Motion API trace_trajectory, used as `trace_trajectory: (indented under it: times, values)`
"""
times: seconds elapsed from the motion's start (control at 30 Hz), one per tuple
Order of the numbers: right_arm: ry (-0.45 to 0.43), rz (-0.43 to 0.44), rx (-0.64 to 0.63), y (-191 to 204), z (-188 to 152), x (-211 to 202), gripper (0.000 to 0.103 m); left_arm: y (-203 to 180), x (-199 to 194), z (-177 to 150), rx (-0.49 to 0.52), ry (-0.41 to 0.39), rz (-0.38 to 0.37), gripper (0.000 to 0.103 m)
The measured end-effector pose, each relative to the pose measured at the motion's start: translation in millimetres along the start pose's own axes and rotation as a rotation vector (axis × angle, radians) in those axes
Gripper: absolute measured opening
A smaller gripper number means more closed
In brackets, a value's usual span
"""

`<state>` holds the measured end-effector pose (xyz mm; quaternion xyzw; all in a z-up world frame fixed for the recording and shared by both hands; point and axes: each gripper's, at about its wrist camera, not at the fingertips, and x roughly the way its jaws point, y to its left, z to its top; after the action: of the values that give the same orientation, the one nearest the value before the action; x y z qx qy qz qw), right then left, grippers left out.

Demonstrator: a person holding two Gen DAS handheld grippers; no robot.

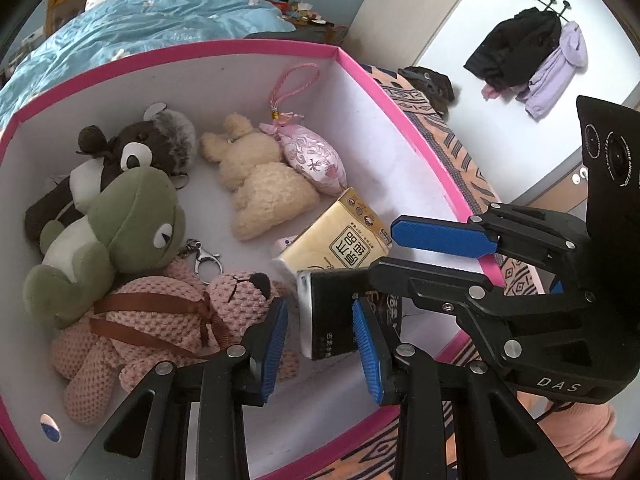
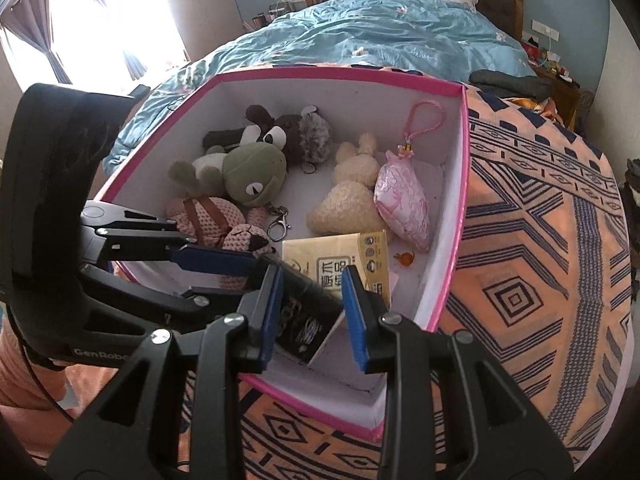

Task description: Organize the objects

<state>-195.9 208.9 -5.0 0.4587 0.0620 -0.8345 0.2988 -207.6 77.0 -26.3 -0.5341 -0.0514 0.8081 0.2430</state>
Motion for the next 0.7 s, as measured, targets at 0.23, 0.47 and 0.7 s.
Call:
trace_trajectory:
  times: [0.23,0.47,0.7]
  values:
    - [-0.040,0.001,0.004,0,-5,-4,0.034,-12,-16,-11,0.048,-0.101,0.105,0.039]
    - [-0.148,0.024,0.020,3,-21,-23,0.056,-19,-48,-35,0.068,-0.260,0.194,0.075]
    - [-0.294,0.003,-0.012,27,-54,-46,0.077,-30,-87,-78,0.124,-0.447,0.276,0.095]
